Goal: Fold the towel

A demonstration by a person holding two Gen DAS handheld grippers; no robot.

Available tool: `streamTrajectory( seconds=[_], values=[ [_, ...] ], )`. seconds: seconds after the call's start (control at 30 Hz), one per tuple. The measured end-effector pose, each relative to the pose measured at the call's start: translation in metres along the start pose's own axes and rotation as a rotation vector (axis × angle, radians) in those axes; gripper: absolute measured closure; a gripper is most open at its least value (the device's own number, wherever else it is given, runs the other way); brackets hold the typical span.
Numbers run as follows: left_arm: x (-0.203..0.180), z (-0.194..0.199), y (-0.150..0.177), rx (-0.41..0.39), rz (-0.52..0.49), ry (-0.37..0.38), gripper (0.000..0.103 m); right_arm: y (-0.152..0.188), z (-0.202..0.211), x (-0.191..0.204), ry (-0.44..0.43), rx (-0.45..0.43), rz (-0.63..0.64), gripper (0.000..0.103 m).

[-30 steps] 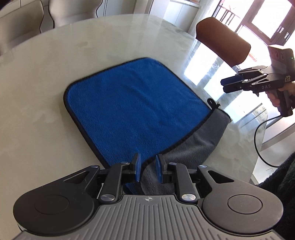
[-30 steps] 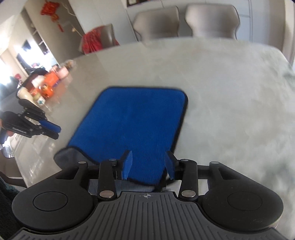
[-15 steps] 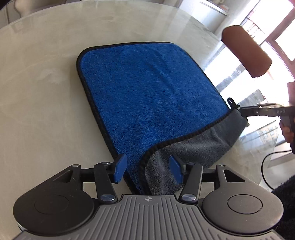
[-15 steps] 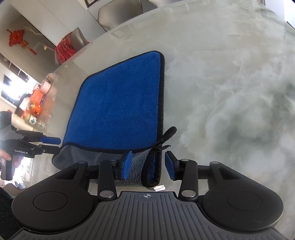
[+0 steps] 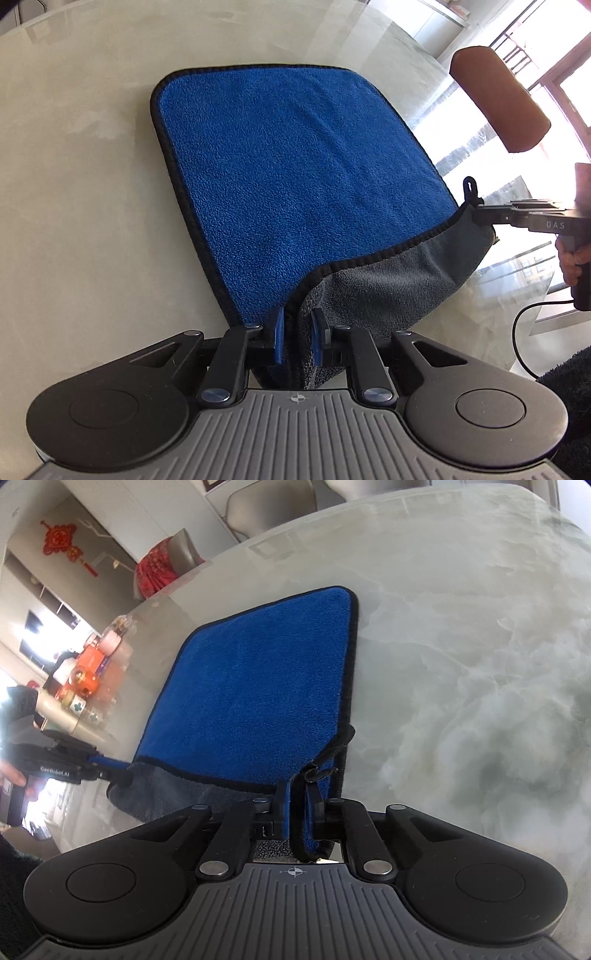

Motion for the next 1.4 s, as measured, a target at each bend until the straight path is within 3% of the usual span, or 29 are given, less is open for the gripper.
streamTrajectory(
  seconds=[0.13, 0.37, 0.7, 1.0, 1.13, 1.23, 1.4],
  values=[
    [0.000, 0.009, -0.004, -0.034, 0.034, 0.019, 0.091, -0.001, 0.005, 0.002, 0.000, 0.003, 0.030, 0.095],
    [0.004, 0.023, -0.013, -0.082, 0.035, 0.001, 0.091, -0.020, 0.019, 0.002, -0.008, -0.070, 0.043, 0.095],
    [0.020, 0.033, -0.075, -0.227, 0.018, -0.051, 0.090, -0.088, 0.009, -0.005, -0.007, -0.201, 0.097, 0.095],
    [0.047, 0.017, -0.127, -0.272, -0.013, -0.140, 0.090, -0.144, -0.037, -0.025, 0.013, -0.213, 0.137, 0.095],
    [0.057, 0.008, -0.142, -0.264, -0.021, -0.157, 0.091, -0.159, -0.057, -0.036, 0.020, -0.176, 0.134, 0.094],
    [0.054, 0.000, -0.144, -0.237, -0.015, -0.112, 0.088, -0.159, -0.067, -0.042, 0.030, -0.131, 0.109, 0.092],
    [0.046, -0.025, -0.132, -0.168, -0.019, -0.074, 0.083, -0.138, -0.069, -0.048, 0.044, -0.093, 0.045, 0.075]
  ],
)
Point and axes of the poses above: each gripper's, at about its wrist camera, not at the fingertips, and z roughly against the way its jaws point, x to its left, y to its underside, the point moved 10 cm from there along -z, roughly the way its jaws point, and after that the axes turned 8 degrees about -x, right-handed, at the moved point
